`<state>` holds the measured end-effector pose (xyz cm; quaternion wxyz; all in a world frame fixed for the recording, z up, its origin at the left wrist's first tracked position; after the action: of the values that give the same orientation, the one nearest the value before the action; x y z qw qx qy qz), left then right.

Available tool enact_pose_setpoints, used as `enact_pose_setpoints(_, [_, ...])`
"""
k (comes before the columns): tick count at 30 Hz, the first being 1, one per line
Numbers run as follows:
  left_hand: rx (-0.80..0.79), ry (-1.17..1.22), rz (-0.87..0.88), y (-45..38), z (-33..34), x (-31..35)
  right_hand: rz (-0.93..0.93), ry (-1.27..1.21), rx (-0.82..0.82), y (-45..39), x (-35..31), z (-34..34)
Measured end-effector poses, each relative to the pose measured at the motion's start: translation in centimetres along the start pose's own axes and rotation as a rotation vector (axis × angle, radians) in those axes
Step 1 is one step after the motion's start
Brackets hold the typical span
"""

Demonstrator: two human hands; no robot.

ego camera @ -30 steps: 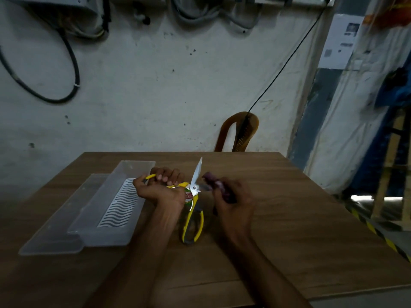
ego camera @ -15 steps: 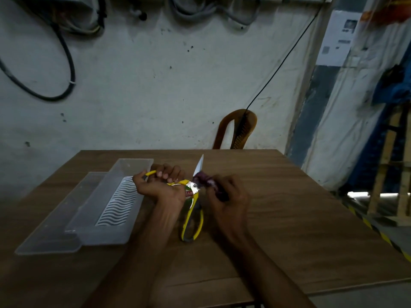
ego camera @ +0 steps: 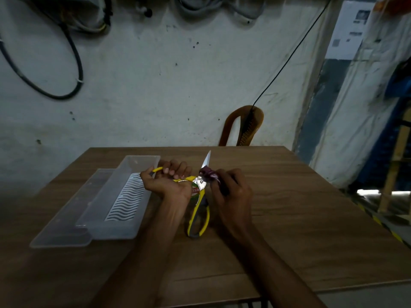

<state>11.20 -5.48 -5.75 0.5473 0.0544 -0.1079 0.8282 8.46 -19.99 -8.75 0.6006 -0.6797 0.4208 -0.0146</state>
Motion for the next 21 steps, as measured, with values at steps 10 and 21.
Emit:
enact_pose_setpoints(10, [0.032, -0.026, -0.005, 0.2, -0.1, 0.3, -0.081, 0.029, -0.219, 0.9, -0.2, -0.3])
enact_pose_setpoints(21, [0.024, 0.008, -0.012, 0.1, -0.1, -0.1, -0.135, -0.023, -0.189, 0.1, -0.9, 0.5])
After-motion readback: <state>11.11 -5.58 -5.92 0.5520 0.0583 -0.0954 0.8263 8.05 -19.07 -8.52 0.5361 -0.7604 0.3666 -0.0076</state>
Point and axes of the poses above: each hand's wrist, its own y-axis away from the middle knuckle, its own z-axis out of the palm, x = y × z, the point moved 2 cm from there along -y, towards the middle knuckle
